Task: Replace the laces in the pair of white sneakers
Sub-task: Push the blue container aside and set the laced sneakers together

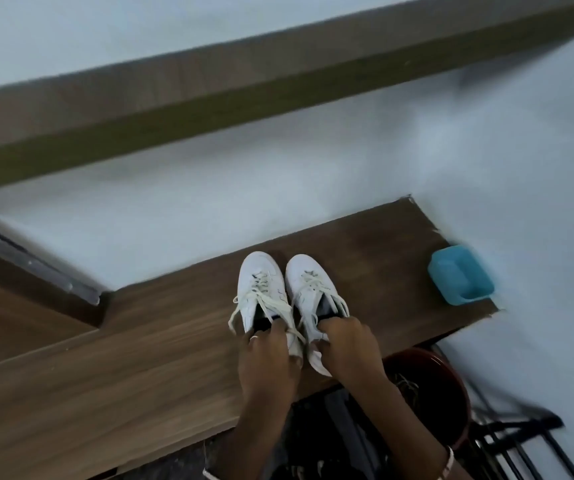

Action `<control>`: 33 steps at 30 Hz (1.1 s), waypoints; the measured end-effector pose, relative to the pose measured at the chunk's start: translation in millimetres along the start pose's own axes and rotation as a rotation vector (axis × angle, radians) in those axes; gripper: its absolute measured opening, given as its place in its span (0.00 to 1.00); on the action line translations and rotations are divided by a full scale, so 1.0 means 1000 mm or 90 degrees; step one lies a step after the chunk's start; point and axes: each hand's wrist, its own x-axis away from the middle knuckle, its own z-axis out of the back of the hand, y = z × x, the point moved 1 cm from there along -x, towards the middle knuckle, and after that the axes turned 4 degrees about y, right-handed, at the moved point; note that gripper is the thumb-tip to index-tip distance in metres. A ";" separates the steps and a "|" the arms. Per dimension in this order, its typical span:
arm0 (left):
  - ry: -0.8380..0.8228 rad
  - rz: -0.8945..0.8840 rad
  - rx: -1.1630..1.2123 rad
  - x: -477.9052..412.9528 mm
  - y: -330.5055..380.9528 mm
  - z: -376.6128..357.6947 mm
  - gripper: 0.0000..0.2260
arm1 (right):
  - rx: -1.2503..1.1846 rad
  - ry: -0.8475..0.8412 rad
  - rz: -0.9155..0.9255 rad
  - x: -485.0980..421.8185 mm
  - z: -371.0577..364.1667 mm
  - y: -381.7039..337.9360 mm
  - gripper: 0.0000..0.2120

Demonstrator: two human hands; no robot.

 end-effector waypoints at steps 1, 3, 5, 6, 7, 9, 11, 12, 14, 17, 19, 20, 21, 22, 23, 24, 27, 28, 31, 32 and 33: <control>-0.010 -0.012 0.013 0.005 0.009 0.009 0.16 | 0.001 -0.005 -0.008 0.007 0.012 0.001 0.09; -0.036 -0.050 0.029 0.014 0.030 0.031 0.18 | 0.011 -0.015 -0.039 0.023 0.043 0.005 0.08; -0.063 -0.091 0.036 0.022 0.053 0.051 0.19 | 0.013 -0.011 -0.085 0.044 0.072 0.009 0.07; -0.073 -0.108 0.038 0.024 0.061 0.058 0.19 | 0.010 -0.007 -0.103 0.052 0.082 0.011 0.07; -0.087 -0.138 0.039 0.028 0.074 0.068 0.20 | 0.002 0.005 -0.131 0.065 0.097 0.014 0.07; -0.107 -0.201 0.031 0.035 0.096 0.081 0.21 | -0.010 0.017 -0.173 0.088 0.120 0.021 0.08; -0.127 -0.256 0.024 0.043 0.113 0.089 0.21 | -0.009 0.021 -0.208 0.109 0.137 0.026 0.08; -0.140 -0.293 0.021 0.050 0.127 0.093 0.20 | -0.013 0.034 -0.238 0.124 0.147 0.031 0.09; -0.158 -0.365 0.010 0.063 0.150 0.094 0.18 | -0.017 0.055 -0.299 0.150 0.161 0.042 0.09; -0.206 -0.467 -0.003 0.084 0.186 0.085 0.15 | -0.016 0.081 -0.394 0.189 0.170 0.062 0.08; -0.243 -0.537 -0.032 0.099 0.208 0.074 0.15 | -0.024 0.104 -0.463 0.216 0.169 0.079 0.09; -0.258 -0.569 -0.046 0.105 0.217 0.068 0.15 | -0.031 0.116 -0.492 0.228 0.167 0.086 0.10; -0.264 -0.607 -0.065 0.112 0.227 0.060 0.15 | -0.038 0.127 -0.524 0.240 0.164 0.096 0.10; -0.272 -0.650 -0.090 0.120 0.237 0.049 0.15 | -0.047 0.141 -0.559 0.253 0.159 0.107 0.10; -0.278 -0.688 -0.114 0.128 0.245 0.041 0.15 | -0.053 0.148 -0.588 0.264 0.154 0.115 0.10; -0.288 -0.731 -0.137 0.138 0.255 0.030 0.15 | -0.059 0.159 -0.620 0.276 0.147 0.126 0.10; -0.305 -0.842 -0.166 0.159 0.271 -0.004 0.16 | -0.065 0.181 -0.692 0.303 0.123 0.150 0.09; -0.310 -0.863 -0.164 0.165 0.274 -0.016 0.15 | -0.068 0.188 -0.714 0.310 0.114 0.157 0.08; -0.333 -0.915 -0.179 0.180 0.284 -0.049 0.19 | -0.084 0.208 -0.763 0.326 0.085 0.179 0.05; -0.346 -0.929 -0.207 0.185 0.288 -0.063 0.23 | -0.089 0.220 -0.775 0.328 0.075 0.188 0.04; -0.347 -0.930 -0.202 0.188 0.289 -0.076 0.26 | -0.091 0.226 -0.782 0.329 0.066 0.194 0.04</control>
